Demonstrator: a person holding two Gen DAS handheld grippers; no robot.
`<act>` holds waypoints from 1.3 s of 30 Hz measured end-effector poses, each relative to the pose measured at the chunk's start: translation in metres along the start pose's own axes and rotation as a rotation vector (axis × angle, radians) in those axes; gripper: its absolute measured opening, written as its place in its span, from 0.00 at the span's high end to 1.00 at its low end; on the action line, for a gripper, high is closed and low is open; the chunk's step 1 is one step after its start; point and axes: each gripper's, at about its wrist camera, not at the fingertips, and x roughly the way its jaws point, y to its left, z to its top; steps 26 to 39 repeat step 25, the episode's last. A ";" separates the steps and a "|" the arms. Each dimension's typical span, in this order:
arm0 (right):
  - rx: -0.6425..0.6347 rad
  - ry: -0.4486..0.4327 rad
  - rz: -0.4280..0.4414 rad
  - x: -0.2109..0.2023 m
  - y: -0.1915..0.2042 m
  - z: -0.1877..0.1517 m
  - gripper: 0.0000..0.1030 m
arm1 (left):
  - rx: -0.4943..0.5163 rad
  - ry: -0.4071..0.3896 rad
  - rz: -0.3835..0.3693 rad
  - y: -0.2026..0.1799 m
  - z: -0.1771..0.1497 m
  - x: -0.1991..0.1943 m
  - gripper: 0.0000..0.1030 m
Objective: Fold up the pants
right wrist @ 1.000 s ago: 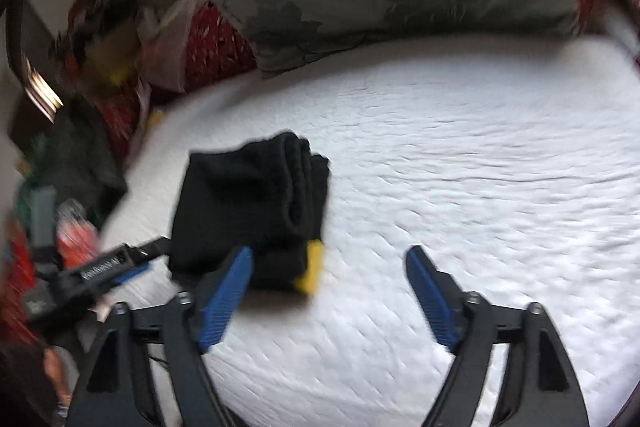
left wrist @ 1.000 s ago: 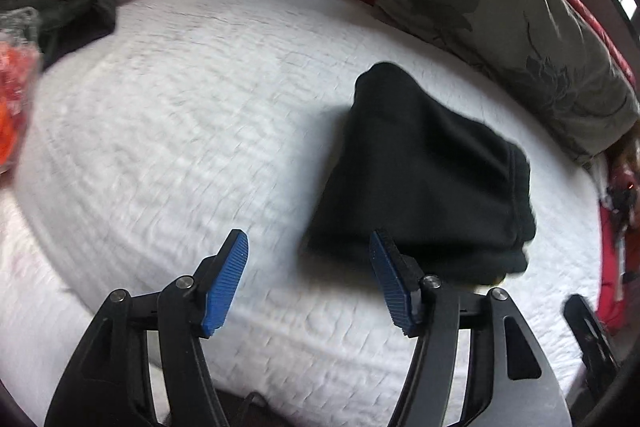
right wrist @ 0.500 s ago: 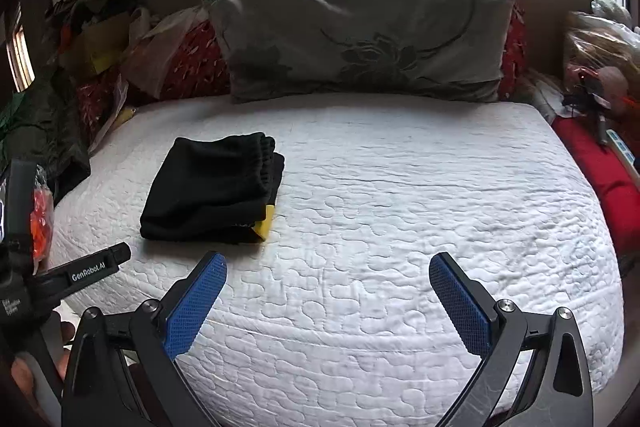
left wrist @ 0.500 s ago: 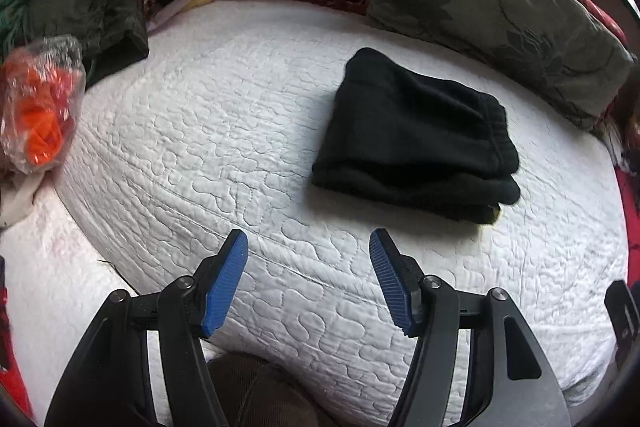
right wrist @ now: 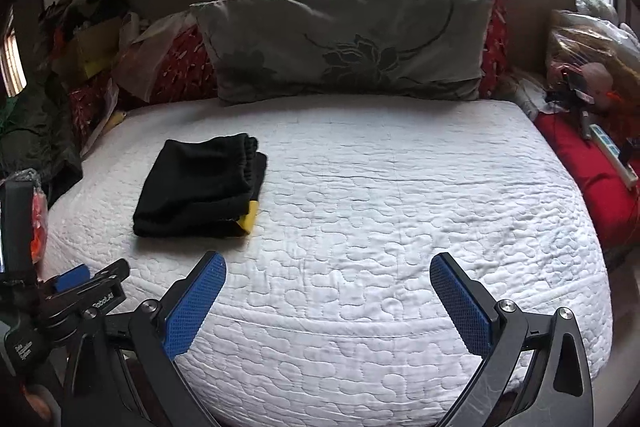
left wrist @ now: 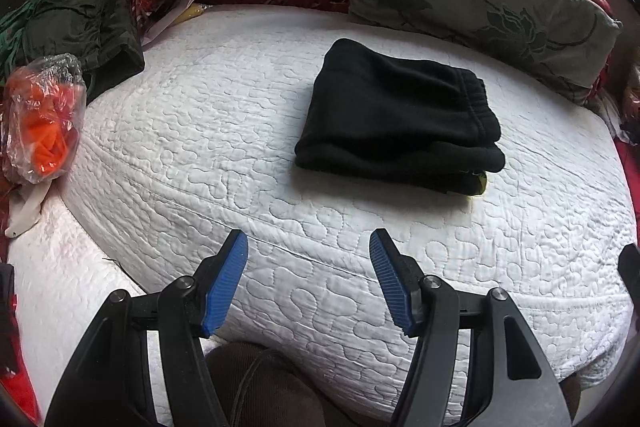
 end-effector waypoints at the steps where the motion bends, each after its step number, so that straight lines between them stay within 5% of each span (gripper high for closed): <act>1: -0.003 0.004 0.006 0.000 0.000 -0.001 0.00 | 0.002 0.000 -0.005 -0.001 0.000 0.000 0.39; 22: 0.022 0.074 0.000 0.016 -0.010 -0.015 0.00 | 0.044 -0.062 -0.165 -0.019 0.003 -0.027 0.37; 39: 0.026 0.079 -0.002 0.018 -0.012 -0.015 0.00 | 0.047 -0.074 -0.160 -0.021 0.006 -0.032 0.37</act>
